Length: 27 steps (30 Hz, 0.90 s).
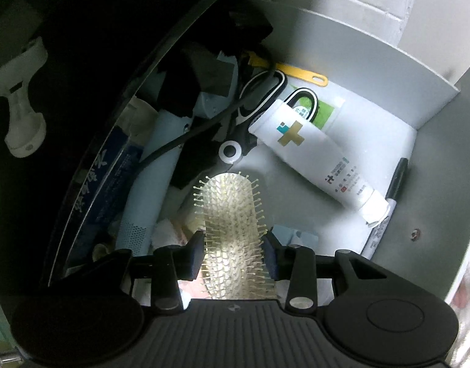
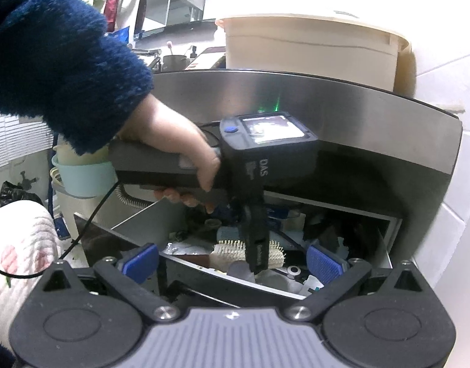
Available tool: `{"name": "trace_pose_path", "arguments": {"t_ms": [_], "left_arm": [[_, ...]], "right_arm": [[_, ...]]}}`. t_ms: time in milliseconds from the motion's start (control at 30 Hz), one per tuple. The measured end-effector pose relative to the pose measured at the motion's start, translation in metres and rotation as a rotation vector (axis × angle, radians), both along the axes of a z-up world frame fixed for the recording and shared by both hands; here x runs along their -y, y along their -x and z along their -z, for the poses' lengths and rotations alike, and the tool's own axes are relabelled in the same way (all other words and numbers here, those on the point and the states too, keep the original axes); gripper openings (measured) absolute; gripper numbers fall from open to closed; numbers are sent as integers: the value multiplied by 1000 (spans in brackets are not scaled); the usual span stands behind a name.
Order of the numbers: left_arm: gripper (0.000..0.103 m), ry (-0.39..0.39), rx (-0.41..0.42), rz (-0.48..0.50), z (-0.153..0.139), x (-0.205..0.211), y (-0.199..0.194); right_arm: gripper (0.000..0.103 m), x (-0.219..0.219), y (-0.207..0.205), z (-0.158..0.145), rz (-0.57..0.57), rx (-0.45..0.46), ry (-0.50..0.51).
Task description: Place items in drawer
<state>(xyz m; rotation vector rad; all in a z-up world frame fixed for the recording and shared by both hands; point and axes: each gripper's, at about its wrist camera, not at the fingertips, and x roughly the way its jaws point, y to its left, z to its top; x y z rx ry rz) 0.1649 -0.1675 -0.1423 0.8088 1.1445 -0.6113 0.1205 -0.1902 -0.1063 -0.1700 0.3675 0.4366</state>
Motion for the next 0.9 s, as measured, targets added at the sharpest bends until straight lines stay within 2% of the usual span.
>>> {"name": "trace_pose_path", "arguments": {"t_ms": [467,600,833,900], "left_arm": [[46,-29,57,29,4,0,3],[63,-45,90,44,5,1,5],[63,-50,125,78,1,0,12],[66,-37,139,78,-4,-2,16]], "right_arm": [[103,-1,0,0,7,-11,-13],[103,-1,1,-2,4,-10,-7],[103,-1,0,-3,6,-13,-5],[103,-2,0,-1,6,-14,-4]]}}
